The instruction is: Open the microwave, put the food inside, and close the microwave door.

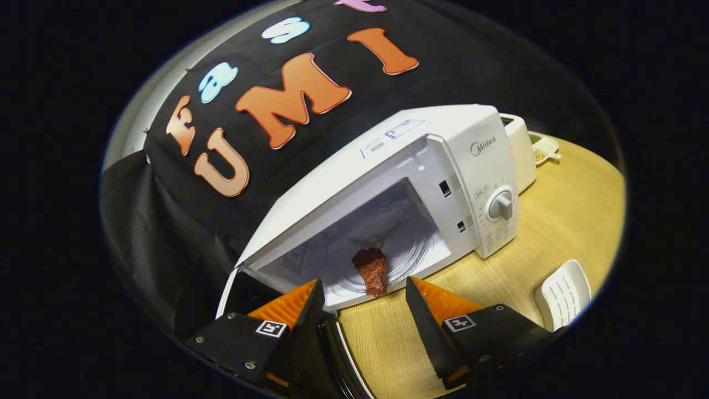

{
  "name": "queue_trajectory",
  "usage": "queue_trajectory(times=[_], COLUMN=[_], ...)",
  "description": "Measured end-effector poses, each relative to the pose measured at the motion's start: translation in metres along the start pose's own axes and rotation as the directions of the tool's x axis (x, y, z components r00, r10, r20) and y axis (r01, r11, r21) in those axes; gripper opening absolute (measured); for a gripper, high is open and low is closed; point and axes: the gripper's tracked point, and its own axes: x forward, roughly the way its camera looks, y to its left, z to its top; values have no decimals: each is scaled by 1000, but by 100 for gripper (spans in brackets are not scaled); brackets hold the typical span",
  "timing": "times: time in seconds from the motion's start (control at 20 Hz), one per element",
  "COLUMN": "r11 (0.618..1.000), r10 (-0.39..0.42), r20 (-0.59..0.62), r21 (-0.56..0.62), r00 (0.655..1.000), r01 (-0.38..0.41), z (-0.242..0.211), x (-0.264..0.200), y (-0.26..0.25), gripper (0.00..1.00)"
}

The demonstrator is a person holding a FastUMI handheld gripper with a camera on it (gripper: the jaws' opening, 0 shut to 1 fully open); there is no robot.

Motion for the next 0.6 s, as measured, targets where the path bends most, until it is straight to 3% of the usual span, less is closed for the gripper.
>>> queue_trajectory(times=[0.25, 0.5, 0.6], r11=[994, 966, 960], r10=[67, 148, 189], r20=[11, 30, 61], r21=[-84, -221, -219], r00=[998, 989, 980], r01=[-66, -138, -171], z=[-9, -20, -20], x=[-60, -106, -122], y=[38, 91, 113], gripper=[88, 88, 87])
